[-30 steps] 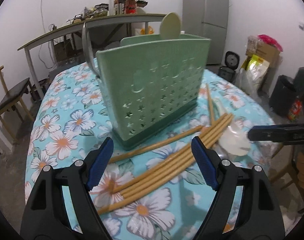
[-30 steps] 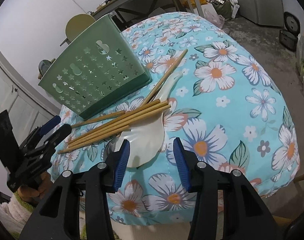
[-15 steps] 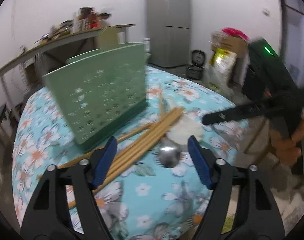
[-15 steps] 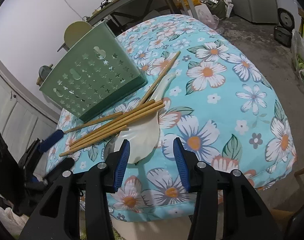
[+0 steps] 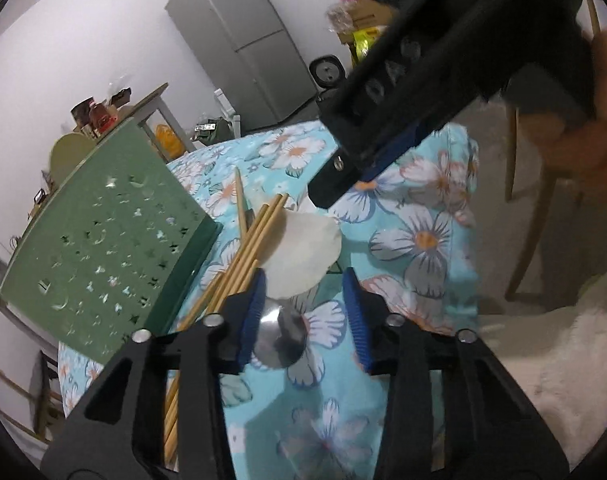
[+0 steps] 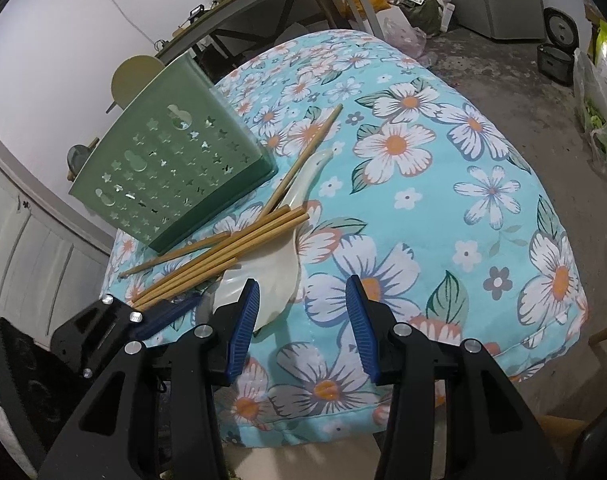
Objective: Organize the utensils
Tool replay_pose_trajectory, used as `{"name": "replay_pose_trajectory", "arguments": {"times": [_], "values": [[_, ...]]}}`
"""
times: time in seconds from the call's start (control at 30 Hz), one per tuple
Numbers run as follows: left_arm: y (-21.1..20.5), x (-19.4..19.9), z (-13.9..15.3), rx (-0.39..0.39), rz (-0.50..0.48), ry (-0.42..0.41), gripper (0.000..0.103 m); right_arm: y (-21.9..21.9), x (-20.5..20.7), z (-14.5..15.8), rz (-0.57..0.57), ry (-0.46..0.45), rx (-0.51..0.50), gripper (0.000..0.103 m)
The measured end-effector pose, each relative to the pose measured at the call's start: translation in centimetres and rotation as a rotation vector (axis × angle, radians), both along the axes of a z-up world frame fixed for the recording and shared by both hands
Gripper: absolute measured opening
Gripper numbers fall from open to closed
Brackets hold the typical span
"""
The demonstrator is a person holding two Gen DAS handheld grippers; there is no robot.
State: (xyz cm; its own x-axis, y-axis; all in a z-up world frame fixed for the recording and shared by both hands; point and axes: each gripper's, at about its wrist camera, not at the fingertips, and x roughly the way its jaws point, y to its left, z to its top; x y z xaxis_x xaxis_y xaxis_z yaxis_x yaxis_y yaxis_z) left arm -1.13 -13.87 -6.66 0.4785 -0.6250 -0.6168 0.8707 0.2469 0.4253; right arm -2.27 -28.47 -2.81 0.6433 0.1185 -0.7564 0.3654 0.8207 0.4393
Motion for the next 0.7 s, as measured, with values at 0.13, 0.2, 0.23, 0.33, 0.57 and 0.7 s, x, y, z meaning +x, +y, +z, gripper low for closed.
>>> {"name": "replay_pose_trajectory", "arguments": {"times": [0.13,0.2,0.23,0.33,0.57,0.7], "values": [[-1.2,0.6,-0.9,0.031,-0.006,-0.030,0.029,-0.4,0.0,-0.3,-0.008,0.006,0.006,0.044],[-1.8,0.8,-1.1,0.032,-0.005,-0.035,0.028,-0.5,0.1,-0.4,-0.011,0.009,0.007,0.044],[-2.1,0.9,-1.0,0.030,-0.003,-0.033,0.026,-0.5,0.1,-0.4,-0.012,0.009,0.007,0.044],[-2.5,0.8,-1.1,0.023,-0.001,-0.023,0.019,-0.8,0.0,-0.6,-0.019,0.008,0.013,0.044],[-2.2,1.0,-0.5,-0.013,0.009,-0.004,0.011,-1.1,-0.3,-0.5,-0.030,-0.002,0.016,0.044],[-1.5,1.6,1.2,-0.071,0.027,0.033,0.003,-1.3,-0.5,-0.2,-0.036,-0.012,0.016,0.044]]}}
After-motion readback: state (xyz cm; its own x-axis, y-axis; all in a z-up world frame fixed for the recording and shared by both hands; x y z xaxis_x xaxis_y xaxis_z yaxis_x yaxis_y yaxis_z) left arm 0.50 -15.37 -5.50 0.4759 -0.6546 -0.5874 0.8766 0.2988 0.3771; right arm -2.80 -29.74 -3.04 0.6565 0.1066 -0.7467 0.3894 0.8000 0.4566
